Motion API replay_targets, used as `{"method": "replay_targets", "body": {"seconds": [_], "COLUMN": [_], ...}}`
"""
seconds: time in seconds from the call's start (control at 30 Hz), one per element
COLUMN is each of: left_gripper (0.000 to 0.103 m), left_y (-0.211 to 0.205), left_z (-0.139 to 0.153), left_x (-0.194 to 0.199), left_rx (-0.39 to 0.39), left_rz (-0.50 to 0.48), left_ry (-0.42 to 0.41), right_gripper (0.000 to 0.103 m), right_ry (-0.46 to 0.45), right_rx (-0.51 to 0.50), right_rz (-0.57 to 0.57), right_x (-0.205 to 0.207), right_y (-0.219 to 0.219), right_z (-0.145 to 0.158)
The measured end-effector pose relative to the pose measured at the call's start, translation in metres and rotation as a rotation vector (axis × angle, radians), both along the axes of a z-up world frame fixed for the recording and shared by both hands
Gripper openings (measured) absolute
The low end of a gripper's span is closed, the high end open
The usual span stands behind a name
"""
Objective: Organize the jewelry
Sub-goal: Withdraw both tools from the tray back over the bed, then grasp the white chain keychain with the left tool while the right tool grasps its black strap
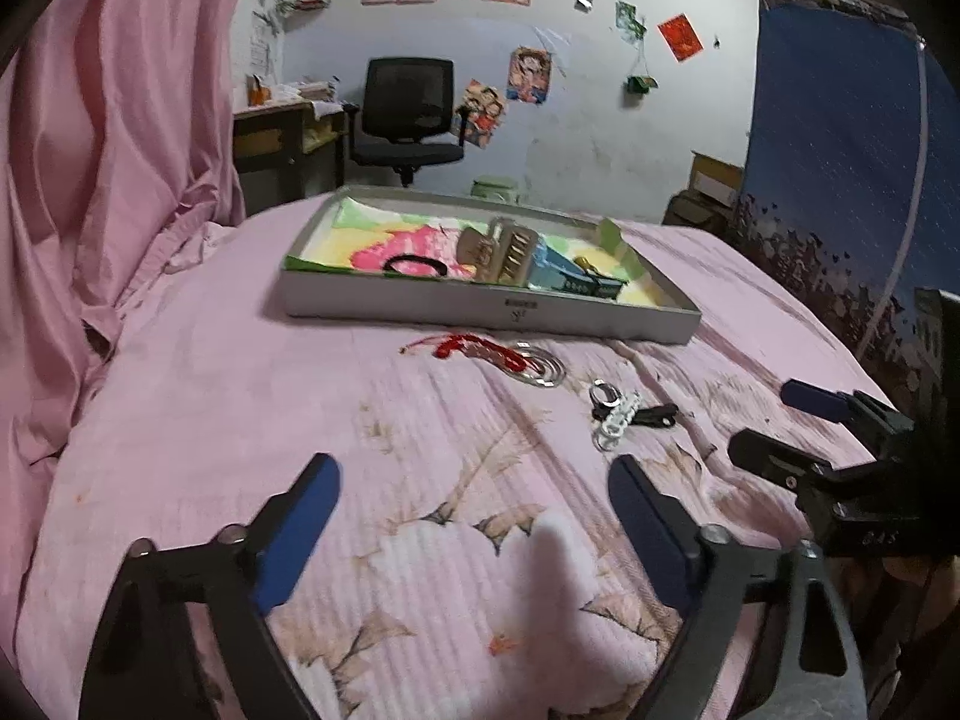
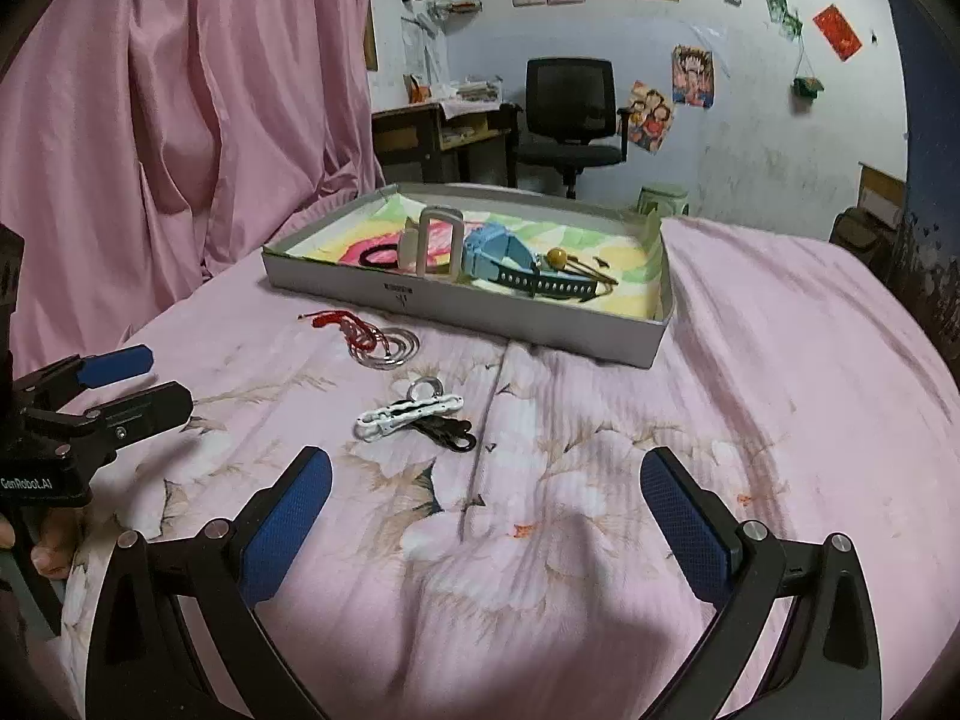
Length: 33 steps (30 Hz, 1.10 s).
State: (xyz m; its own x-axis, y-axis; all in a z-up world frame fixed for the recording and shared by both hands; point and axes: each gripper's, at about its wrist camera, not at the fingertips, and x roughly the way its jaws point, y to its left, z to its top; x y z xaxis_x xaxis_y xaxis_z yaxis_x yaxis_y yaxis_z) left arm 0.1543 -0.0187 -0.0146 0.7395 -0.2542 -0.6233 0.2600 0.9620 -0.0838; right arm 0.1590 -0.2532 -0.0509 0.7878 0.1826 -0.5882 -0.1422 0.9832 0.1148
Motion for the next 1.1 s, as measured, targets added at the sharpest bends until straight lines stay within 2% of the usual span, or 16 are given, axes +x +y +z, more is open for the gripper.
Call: {"method": "replay_targets", "body": {"seconds": [0.1,0.2,0.27,0.33,0.43,0.63,0.87,1.1], "left_gripper": [0.069,0.054,0.049,0.039,0.034,0.027,0.025,0.025], "left_y": [-0.003,-0.008,-0.013,-0.018,-0.028,-0.045,-0.057,-0.067], "left_z": [-0.004,-0.006,-0.007,-0.009,-0.013,-0.02,-0.026,-0.029], "left_x": [0.006,0.013,0.019,0.022,0.031,0.048,0.062,0.072], "left_rx": [-0.013,-0.03,-0.039,-0.046,-0.045,-0.049,-0.047,-0.027], "left_rz": [-0.034,-0.086,-0.133,-0.17,-0.227,-0.312,-0.352,-0.375], "left_ry": [0.034,0.068,0.088,0.103,0.14,0.205,0.252,0.274], "right_gripper": [0.097,0.084,0.072,0.066,0.056,0.039,0.025,0.021], "right_ry": [0.017,0.038,0.055,0.067,0.091,0.117,0.142,0.162], "right_rx": [0.009,0.008,0.001,0.001,0.015,0.024,0.002,0.017], "right_rz": [0.007,0.026,0.043,0.058,0.093,0.161,0.23,0.255], "right_x": [0.005,0.01,0.015,0.02,0.029,0.042,0.052,0.055], "right_y": [0.0,0.001,0.002,0.003,0.003,0.005,0.011,0.009], "right_z": [-0.004,-0.007,-0.009,-0.01,-0.013,-0.015,-0.017,-0.022]}}
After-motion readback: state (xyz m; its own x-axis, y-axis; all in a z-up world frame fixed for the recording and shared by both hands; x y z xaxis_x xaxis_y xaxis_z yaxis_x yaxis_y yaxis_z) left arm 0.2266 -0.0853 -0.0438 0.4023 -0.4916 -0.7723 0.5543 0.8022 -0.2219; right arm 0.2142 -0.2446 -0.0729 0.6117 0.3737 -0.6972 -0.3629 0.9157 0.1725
